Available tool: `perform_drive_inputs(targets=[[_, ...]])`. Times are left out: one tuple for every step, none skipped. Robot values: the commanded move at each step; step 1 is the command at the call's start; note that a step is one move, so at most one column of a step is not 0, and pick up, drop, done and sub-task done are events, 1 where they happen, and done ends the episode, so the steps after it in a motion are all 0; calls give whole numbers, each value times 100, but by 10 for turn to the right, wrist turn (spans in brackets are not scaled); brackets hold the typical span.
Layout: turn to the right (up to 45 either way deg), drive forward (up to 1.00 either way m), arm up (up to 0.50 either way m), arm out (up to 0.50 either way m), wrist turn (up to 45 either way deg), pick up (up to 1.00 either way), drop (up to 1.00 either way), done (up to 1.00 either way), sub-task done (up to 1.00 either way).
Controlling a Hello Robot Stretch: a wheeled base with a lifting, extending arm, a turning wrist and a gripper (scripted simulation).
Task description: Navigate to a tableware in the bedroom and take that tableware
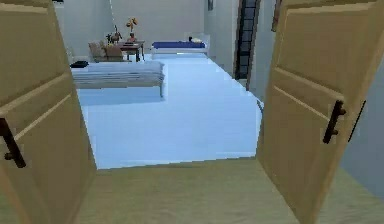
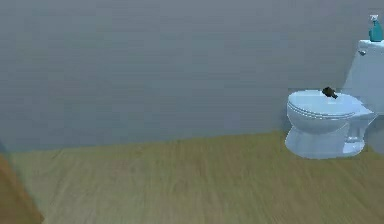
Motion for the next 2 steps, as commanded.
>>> perform_drive_inputs(targets=[[0,100,0,0,0,0,0,0,0],[0,100,0,0,0,0,0,0,0]])
